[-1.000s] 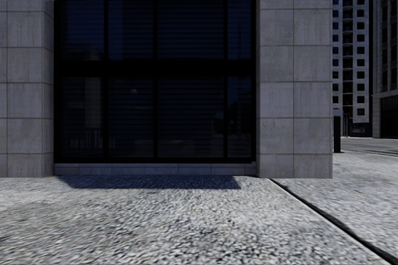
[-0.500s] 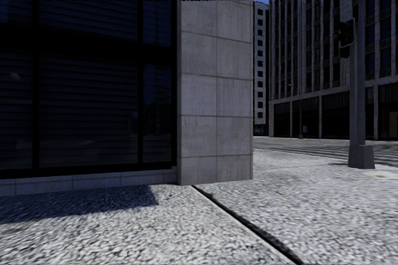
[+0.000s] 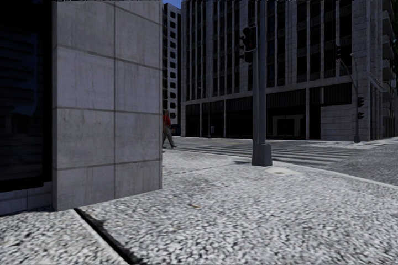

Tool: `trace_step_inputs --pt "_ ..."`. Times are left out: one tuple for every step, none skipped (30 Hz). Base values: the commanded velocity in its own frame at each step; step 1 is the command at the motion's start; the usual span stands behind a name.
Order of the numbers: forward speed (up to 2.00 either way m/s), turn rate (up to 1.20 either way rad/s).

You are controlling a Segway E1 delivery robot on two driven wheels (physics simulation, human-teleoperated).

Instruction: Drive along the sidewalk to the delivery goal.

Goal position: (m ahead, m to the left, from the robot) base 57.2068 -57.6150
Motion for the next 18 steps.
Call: trace_step_inputs --pt "1.34 -0.01" --pt "1.34 -0.01" --pt "1.34 -0.01" --pt "1.34 0.0" --pt "1.34 0.0" --pt "1.34 0.0" --pt "1.34 0.0" --pt "1.34 0.0" --pt "1.34 0.0" --pt "1.34 0.0" --pt "1.34 0.0" --pt "1.34 0.0" --pt "1.34 0.0" --pt "1.34 -0.48" --pt "1.34 -0.94" --pt "1.34 -0.94" --pt "1.34 -1.05" --pt "1.34 -1.12"
